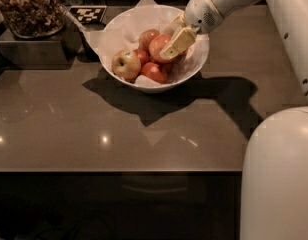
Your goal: Pick apple from white bowl
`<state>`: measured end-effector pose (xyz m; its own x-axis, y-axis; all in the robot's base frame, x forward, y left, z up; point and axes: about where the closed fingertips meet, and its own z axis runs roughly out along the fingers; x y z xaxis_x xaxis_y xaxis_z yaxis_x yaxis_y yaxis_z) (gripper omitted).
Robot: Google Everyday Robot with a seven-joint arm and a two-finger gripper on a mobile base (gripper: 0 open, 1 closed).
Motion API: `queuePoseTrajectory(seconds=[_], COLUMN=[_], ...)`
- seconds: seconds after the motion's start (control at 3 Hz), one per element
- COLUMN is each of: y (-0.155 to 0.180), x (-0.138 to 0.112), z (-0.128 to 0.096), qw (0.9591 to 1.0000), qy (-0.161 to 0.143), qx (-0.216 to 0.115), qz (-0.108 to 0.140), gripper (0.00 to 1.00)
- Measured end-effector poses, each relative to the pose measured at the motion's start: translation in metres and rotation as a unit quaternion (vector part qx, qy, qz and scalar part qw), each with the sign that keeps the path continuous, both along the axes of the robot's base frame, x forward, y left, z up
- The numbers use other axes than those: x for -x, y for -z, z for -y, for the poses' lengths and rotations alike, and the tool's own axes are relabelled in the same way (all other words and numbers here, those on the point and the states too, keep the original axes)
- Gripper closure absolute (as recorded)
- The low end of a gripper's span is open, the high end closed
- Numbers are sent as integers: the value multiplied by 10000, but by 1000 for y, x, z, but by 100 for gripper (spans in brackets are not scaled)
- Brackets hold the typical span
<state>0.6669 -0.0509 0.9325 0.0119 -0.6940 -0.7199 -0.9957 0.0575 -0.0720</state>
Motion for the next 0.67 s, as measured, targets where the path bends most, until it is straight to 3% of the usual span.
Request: queuePoseTrajectory(seconds=[0.67], y=[-1], x=[-1], z=[0], qw=[10000], qy=[14], qx=[4], qz=[-12], gripper=[58])
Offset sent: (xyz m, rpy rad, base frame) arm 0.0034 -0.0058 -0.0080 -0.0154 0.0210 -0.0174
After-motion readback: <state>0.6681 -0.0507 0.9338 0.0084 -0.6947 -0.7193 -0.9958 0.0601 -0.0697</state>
